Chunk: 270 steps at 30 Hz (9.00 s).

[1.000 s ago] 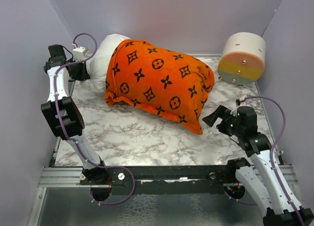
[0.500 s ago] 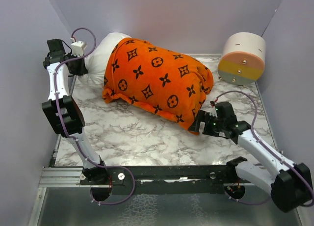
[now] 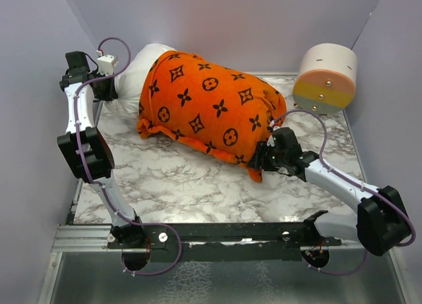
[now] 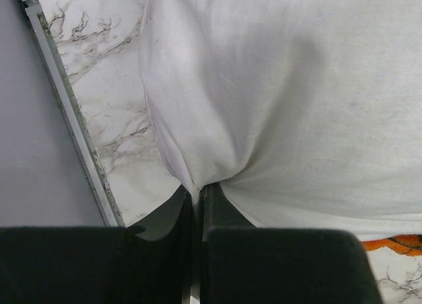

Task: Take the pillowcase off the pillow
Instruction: Remove the pillow from the pillowcase.

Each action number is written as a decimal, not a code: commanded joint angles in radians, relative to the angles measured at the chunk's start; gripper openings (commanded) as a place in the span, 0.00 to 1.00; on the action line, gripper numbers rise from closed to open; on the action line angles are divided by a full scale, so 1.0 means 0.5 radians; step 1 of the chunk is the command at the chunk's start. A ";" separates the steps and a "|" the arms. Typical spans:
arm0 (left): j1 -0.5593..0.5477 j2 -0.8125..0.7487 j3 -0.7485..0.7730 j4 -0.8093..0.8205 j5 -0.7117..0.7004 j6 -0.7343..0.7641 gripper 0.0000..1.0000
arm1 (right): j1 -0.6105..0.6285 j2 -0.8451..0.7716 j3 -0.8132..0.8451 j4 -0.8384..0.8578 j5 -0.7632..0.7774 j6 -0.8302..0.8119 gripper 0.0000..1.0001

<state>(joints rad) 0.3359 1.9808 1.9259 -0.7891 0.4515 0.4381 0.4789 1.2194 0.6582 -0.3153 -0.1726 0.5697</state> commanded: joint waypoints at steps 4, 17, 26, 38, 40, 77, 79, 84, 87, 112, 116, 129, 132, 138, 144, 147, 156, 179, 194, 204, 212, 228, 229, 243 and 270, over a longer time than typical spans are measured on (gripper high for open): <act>0.012 0.047 0.189 0.125 -0.196 0.122 0.00 | 0.075 -0.177 -0.061 0.041 0.227 0.066 0.03; 0.035 0.318 0.693 0.148 -0.576 0.254 0.00 | 0.026 -0.589 0.061 -0.723 0.820 0.653 0.01; 0.061 0.455 0.904 0.161 -0.737 0.361 0.00 | -0.469 -0.913 0.036 -0.839 0.851 0.690 0.01; 0.179 0.512 0.904 0.312 -0.864 0.562 0.00 | -0.742 -0.908 0.079 -0.885 0.990 0.505 0.01; 0.206 0.516 0.913 0.356 -0.882 0.608 0.00 | -0.856 -0.921 0.108 -0.889 0.986 0.447 0.01; 0.161 0.081 0.240 0.196 -0.269 0.715 0.00 | -0.529 0.135 0.503 0.126 0.172 0.663 1.00; 0.139 0.016 0.187 0.073 -0.130 0.735 0.00 | -0.389 0.331 0.552 0.172 0.179 0.725 1.00; 0.129 -0.095 0.090 -0.086 0.023 0.802 0.00 | -0.306 0.493 0.379 0.451 0.162 0.948 1.00; 0.129 -0.131 0.024 -0.149 0.028 0.867 0.00 | -0.304 0.578 0.308 0.652 0.193 1.083 0.99; 0.071 0.010 -0.225 0.666 -0.829 1.176 0.00 | -0.325 1.073 0.634 0.795 0.666 1.369 0.02; 0.071 0.046 -0.181 0.682 -0.834 1.165 0.00 | -0.549 0.824 0.378 0.825 0.626 1.422 0.01; 0.109 0.044 -0.020 0.664 -0.823 1.157 0.00 | -1.000 0.158 0.184 0.261 0.967 1.322 0.01; 0.146 0.057 0.039 0.643 -0.820 1.150 0.00 | -1.189 0.041 0.114 0.159 0.937 1.304 0.01; 0.231 0.074 0.072 0.629 -0.808 1.139 0.00 | -1.547 -0.144 -0.027 0.077 0.792 1.253 0.01; 0.307 0.045 -0.006 0.710 -0.813 1.167 0.00 | -1.618 -0.175 -0.041 -0.020 0.799 1.280 0.01; 0.366 0.052 0.022 0.773 -0.808 1.207 0.00 | -1.663 -0.193 0.009 -0.076 0.834 1.278 0.01; 0.393 0.199 0.718 -0.245 -0.075 0.907 0.68 | -1.605 -0.093 0.085 0.267 0.331 1.026 0.01; -0.162 0.918 1.589 -0.308 0.528 -0.728 0.99 | -1.305 0.196 0.264 0.605 0.039 0.452 0.01; -0.220 0.989 1.284 -0.363 1.437 -1.074 0.00 | -1.219 0.132 0.194 0.661 0.021 0.394 0.01; 0.032 0.842 1.608 -0.280 0.802 -0.774 0.00 | -1.268 0.026 0.178 0.427 0.346 0.550 0.01; 0.153 0.511 1.146 0.185 0.000 -0.389 0.00 | -1.553 -0.197 0.043 0.207 0.470 0.797 0.01; 0.261 0.618 1.260 0.264 -0.429 -0.045 0.00 | -1.807 -0.271 0.207 0.064 0.424 0.942 0.05; 0.255 0.611 1.255 0.214 -0.362 -0.047 0.00 | -1.805 -0.243 0.205 0.168 0.296 0.858 0.25; 0.025 0.451 0.952 -0.019 -0.177 0.038 0.00 | -0.750 -0.948 -0.124 -0.127 -0.101 0.024 0.90; -0.065 0.432 1.090 -0.117 -0.281 0.128 0.00 | 0.944 0.527 0.562 -0.148 1.189 -0.438 0.88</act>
<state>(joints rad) 0.3138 2.2570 2.4275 -0.8486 0.3199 0.4786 0.9020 1.3933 0.8707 -0.3721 0.2592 0.3569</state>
